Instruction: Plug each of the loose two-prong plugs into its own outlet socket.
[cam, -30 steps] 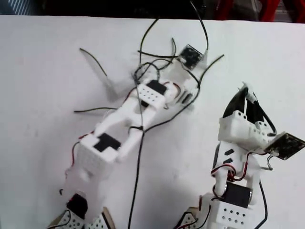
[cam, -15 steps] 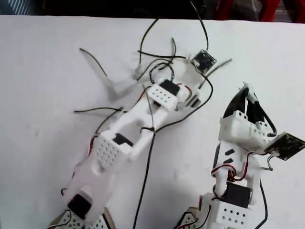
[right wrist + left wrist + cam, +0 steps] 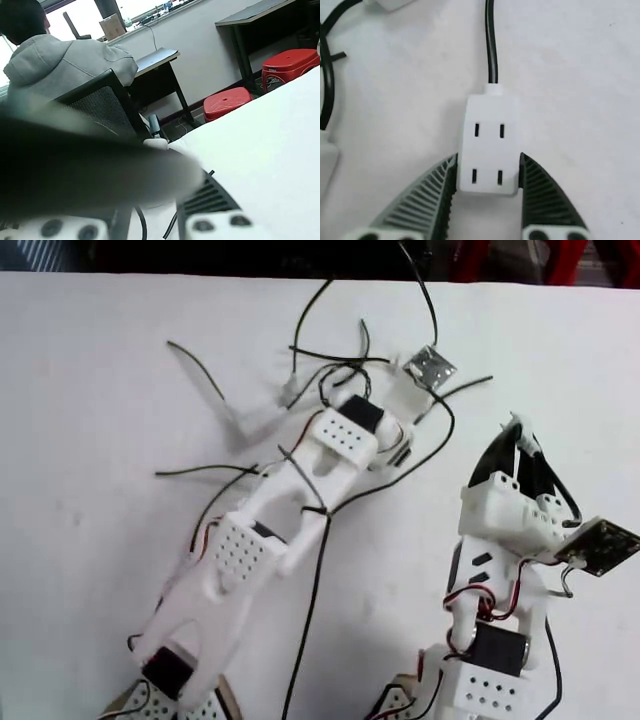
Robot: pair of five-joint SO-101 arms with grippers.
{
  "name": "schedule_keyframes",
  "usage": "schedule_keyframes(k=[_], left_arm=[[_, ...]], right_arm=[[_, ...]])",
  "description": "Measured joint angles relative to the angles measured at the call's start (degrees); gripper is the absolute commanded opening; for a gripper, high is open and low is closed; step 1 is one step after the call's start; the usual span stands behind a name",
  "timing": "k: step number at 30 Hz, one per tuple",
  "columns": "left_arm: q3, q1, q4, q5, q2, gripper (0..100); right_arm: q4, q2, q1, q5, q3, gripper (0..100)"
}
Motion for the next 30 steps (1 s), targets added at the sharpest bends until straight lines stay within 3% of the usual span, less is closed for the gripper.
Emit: schedule_keyframes(k=[17,23,30], left_arm=[[-20.75,0.00,29.89,0.00,0.00,2],[-19.96,-1.93,31.56,0.00,0.00,2],[-6.15,-2.73,31.56,0.88,-4.22,3]], right_arm=[[0.00,0.00,0.00,0.00,0.00,1.7],[0.00,0.09,-1.67,0.00,0.70,1.7],[0.00,0.09,-3.08,0.00,1.05,1.7]])
